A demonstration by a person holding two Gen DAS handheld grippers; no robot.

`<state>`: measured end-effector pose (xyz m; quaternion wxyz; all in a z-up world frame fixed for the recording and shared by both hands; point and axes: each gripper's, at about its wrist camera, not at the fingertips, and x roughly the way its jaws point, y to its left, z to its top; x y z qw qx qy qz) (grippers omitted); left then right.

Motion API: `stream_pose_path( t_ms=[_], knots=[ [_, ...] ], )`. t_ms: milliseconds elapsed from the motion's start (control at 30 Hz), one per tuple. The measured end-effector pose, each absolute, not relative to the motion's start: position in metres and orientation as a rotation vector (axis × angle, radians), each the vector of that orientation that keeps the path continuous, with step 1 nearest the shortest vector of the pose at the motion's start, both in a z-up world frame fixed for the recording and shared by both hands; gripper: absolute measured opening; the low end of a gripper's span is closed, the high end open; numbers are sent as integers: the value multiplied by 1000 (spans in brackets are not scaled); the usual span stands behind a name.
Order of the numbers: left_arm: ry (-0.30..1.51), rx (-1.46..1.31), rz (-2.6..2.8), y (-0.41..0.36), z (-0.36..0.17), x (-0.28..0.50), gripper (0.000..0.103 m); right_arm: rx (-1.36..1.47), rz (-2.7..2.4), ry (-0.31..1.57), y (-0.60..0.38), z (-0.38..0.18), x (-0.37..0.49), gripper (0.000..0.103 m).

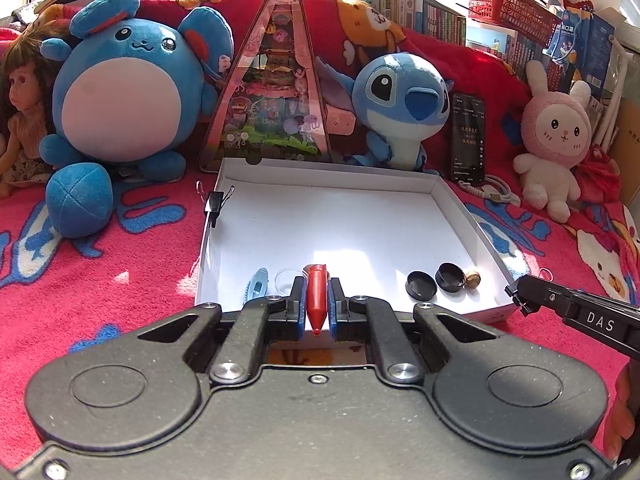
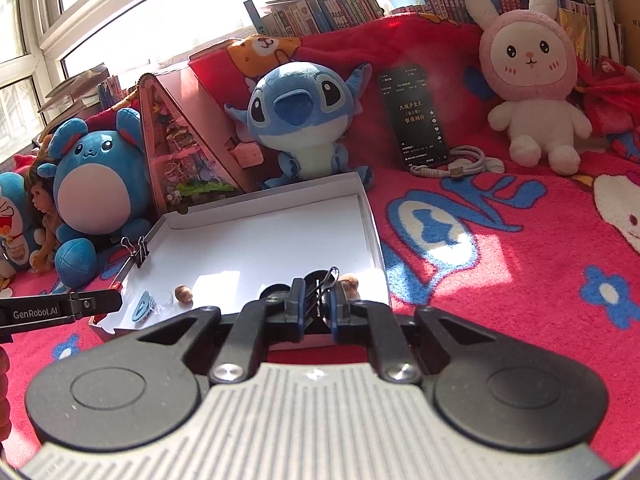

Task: Organize rigid objects
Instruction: 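Lower both grippers into the box and open them, releasing the red stick and binder clip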

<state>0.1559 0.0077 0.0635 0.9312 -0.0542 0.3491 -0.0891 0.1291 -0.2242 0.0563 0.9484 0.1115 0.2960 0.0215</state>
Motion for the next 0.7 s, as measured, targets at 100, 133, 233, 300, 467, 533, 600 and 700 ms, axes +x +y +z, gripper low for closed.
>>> stream_pose_path(
  t_ms=[100,133,233,300,467,533,600,700],
  knots=[
    [736,-113,-180,6,64,169,10,251,45,621,-226,59,140,15],
    [745,-119,-181,6,64,174,10,263,48,632,-227,60,145,15],
    [773,-134,-186,6,64,186,10,284,47,652,-228,62,156,15],
    [791,-151,-189,6,64,196,10,301,49,664,-228,63,163,15],
    [818,-166,-196,3,60,211,10,328,52,696,-226,64,181,15],
    [826,-161,-205,-2,59,216,10,336,57,707,-224,64,187,15],
    [836,-162,-219,-6,57,221,10,345,64,717,-221,63,192,15],
    [845,-160,-230,-13,54,228,10,347,74,731,-214,61,200,15]
  ],
)
